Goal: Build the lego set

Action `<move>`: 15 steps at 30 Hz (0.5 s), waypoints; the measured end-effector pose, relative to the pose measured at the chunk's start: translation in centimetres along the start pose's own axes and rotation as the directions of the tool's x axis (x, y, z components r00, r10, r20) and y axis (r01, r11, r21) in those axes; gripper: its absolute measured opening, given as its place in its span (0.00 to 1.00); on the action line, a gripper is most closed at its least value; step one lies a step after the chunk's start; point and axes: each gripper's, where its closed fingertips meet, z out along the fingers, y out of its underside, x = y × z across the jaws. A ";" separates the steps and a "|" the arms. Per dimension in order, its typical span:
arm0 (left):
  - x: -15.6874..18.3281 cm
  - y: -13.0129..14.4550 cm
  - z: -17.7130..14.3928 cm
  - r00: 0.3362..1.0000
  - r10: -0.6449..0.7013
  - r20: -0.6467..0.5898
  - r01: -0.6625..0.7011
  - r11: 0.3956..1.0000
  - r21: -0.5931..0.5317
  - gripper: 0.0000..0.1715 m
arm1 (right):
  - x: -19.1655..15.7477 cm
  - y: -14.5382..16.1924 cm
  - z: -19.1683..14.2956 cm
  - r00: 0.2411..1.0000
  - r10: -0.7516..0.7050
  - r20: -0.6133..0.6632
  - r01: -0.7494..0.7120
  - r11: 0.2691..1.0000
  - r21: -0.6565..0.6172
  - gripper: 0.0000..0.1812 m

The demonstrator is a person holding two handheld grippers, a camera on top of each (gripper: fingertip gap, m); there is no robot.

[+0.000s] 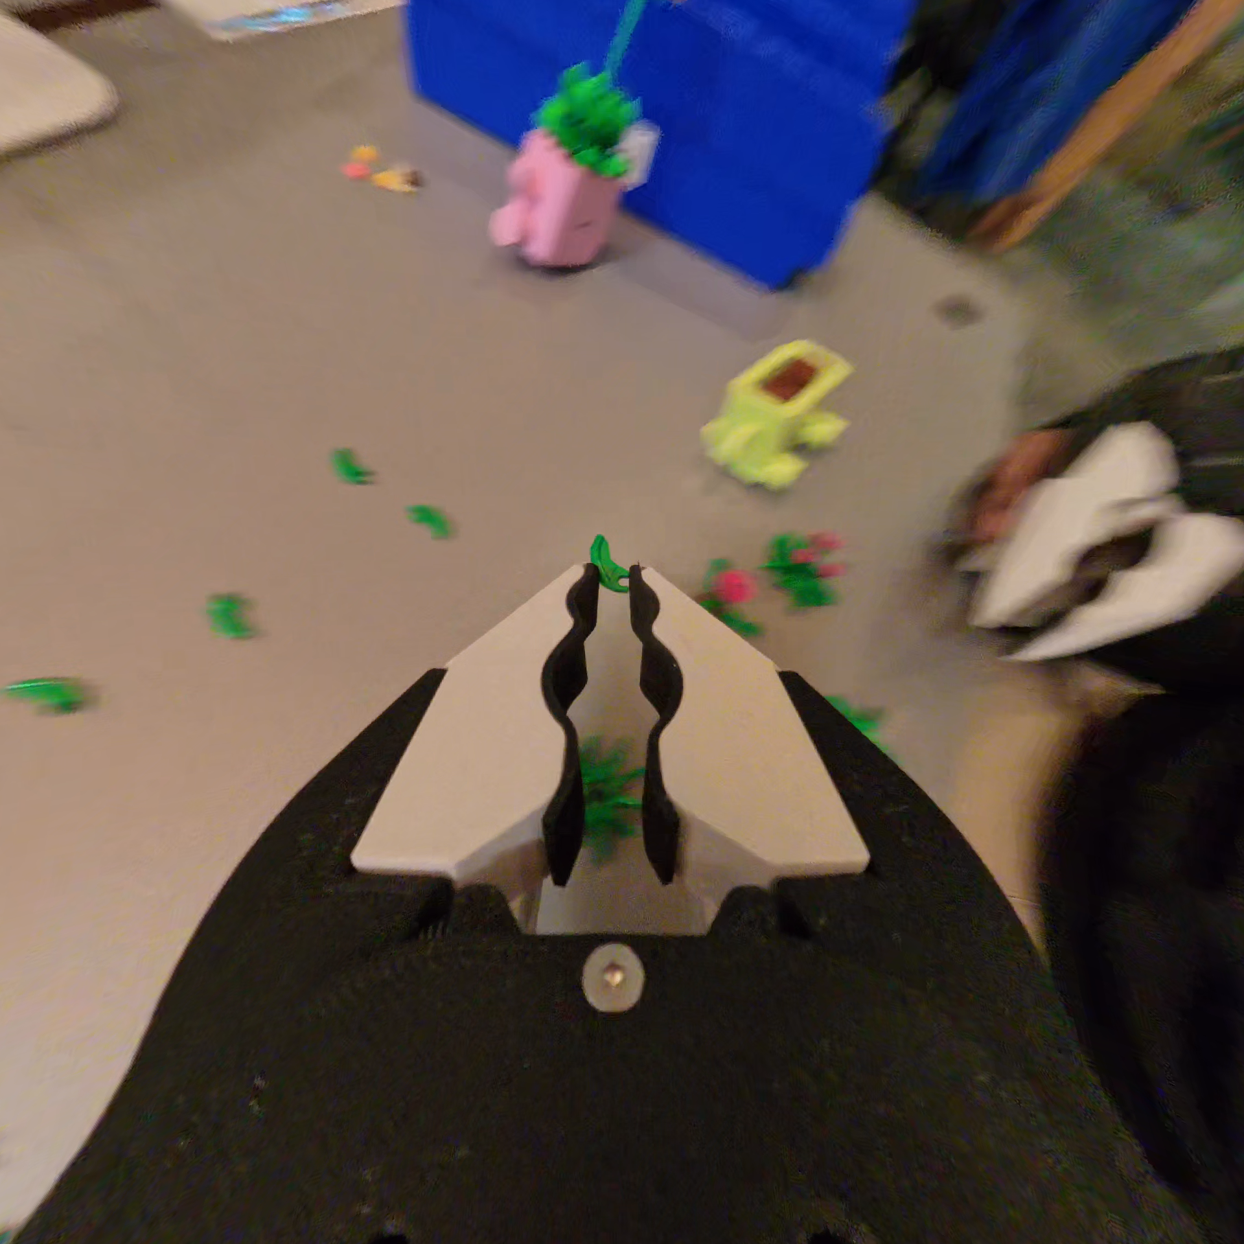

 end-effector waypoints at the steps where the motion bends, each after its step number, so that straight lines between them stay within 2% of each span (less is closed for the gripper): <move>1: 2.1 -0.3 -0.3 0.993 -0.054 -0.106 0.058 0.998 0.028 0.04 | -0.1 -0.9 -0.7 1.000 -0.001 0.018 0.000 0.997 0.074 0.06; 3: 5.4 -0.8 -0.9 0.951 -0.120 -0.286 0.140 0.989 0.049 0.04 | 0.0 -2.1 -1.8 0.999 -0.022 0.025 0.017 0.984 0.175 0.10; 5: 8.6 -0.9 -1.5 0.877 -0.153 -0.455 0.187 0.982 0.030 0.00 | 0.1 -2.0 -2.1 0.998 -0.061 0.023 0.056 0.983 0.172 0.14; 7: 10.6 -0.3 -1.5 0.817 -0.188 -0.546 0.206 0.978 -0.028 0.00 | 0.0 -1.9 -1.9 0.991 -0.133 0.002 0.131 0.976 0.172 0.15; 9: 10.5 1.5 -0.1 0.849 -0.193 -0.491 0.171 0.981 -0.090 0.00 | 0.3 -1.9 -1.7 0.983 -0.174 -0.062 0.182 0.969 0.165 0.11; 11: 9.8 3.1 0.9 0.886 -0.191 -0.422 0.149 0.980 -0.129 0.00 | 1.7 -0.5 -1.7 0.961 -0.233 -0.149 0.243 0.969 0.048 0.09; 13: 9.9 3.4 1.2 0.887 -0.200 -0.417 0.163 0.979 -0.123 0.00 | 3.7 0.1 -2.9 0.924 -0.280 -0.259 0.285 0.958 -0.020 0.05; 15: 10.2 3.4 1.2 0.896 -0.187 -0.403 0.160 0.982 -0.100 0.00 | 5.2 0.4 -4.8 0.904 -0.290 -0.314 0.285 0.956 -0.061 0.04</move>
